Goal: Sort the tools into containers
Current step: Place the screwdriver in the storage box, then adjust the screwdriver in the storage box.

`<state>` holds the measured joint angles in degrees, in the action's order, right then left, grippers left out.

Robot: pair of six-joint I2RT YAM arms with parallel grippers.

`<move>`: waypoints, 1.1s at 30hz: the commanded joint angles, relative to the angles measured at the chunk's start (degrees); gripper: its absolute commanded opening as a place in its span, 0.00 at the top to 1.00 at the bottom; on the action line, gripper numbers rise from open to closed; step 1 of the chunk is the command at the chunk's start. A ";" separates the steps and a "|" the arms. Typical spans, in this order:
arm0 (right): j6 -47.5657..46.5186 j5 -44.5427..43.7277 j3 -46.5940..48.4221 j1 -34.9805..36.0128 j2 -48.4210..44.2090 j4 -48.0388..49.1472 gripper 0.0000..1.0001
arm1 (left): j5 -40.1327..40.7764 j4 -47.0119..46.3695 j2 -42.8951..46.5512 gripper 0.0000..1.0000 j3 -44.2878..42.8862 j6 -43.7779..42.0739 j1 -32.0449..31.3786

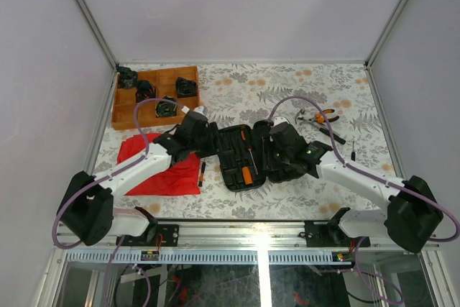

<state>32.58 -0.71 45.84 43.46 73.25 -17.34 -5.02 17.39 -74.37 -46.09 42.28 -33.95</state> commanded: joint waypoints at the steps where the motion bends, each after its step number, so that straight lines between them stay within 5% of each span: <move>1: 0.00 -5.36 -0.84 0.30 -5.15 1.69 0.53 | 2.95 0.98 -2.98 0.49 -5.81 -1.74 -3.60; 5: -1.70 -13.41 0.07 0.26 -9.29 -0.59 0.46 | 6.29 3.87 -3.15 0.47 -9.39 -2.97 -4.37; 14: -4.56 -26.24 -0.75 -0.07 -16.47 -2.59 0.00 | 14.83 6.77 1.37 0.25 -12.85 -4.59 -4.28; 20: -7.24 -27.53 -0.52 -0.57 -16.25 -3.26 0.01 | 21.73 6.70 8.01 0.00 -10.94 -4.13 -3.85; 33: -8.78 -12.67 -3.30 -0.64 -14.92 2.64 0.01 | 14.67 -0.50 13.37 0.00 -2.90 -1.41 1.72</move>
<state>24.71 -18.74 43.53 43.07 59.35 -19.18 11.46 21.98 -62.15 -50.61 39.79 -32.99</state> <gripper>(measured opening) 0.992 0.997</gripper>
